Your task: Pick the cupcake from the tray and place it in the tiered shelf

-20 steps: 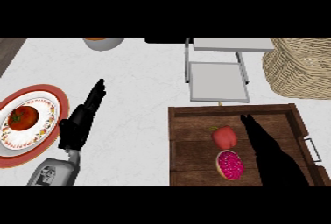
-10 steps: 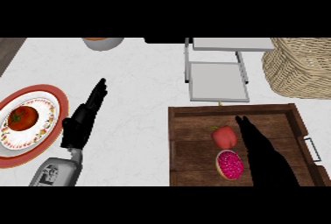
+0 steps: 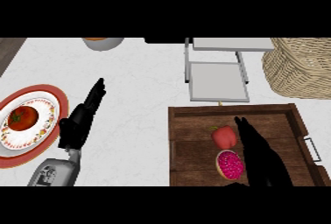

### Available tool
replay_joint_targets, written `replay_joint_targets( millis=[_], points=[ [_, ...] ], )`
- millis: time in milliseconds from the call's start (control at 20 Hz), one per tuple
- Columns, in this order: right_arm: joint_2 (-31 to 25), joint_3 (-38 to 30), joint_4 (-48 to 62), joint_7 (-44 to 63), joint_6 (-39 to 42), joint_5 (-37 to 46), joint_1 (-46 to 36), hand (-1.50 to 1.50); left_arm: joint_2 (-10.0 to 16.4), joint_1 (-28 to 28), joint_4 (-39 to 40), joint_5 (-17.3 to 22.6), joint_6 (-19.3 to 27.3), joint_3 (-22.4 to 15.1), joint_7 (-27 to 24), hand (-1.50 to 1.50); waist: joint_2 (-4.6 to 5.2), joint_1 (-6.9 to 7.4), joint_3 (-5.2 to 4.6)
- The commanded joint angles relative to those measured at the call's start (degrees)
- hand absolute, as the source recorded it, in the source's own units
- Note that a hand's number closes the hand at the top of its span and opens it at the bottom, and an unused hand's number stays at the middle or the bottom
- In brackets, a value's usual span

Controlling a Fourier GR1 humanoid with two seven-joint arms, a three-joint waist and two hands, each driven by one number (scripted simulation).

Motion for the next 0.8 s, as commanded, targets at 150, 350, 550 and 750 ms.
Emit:
replay_joint_targets(
  millis=[150,350,550,750],
  points=[
    [3.3,1.0,-1.4,3.2,1.8,3.5,3.4,-1.5,-3.8,-3.0,6.4,-2.9,1.3,0.4,-1.9,0.0,0.03,-0.4,0.0],
    [6.3,-0.1,3.7,1.6,3.2,3.9,0.8,-1.5,-2.7,-3.1,4.1,-1.4,-1.5,2.4,-1.0,0.0,0.03,-0.05,0.0],
    [6.8,-0.8,5.6,-0.5,2.5,5.0,2.3,-1.5,-4.1,-1.6,2.3,-4.2,-0.6,0.7,-0.7,0.0,0.02,-0.07,0.01],
    [2.3,-3.5,8.5,-6.8,6.4,1.1,3.6,1.5,-4.0,-1.8,2.5,-4.2,-0.6,1.8,0.1,0.0,0.05,0.03,0.02]
  ],
)
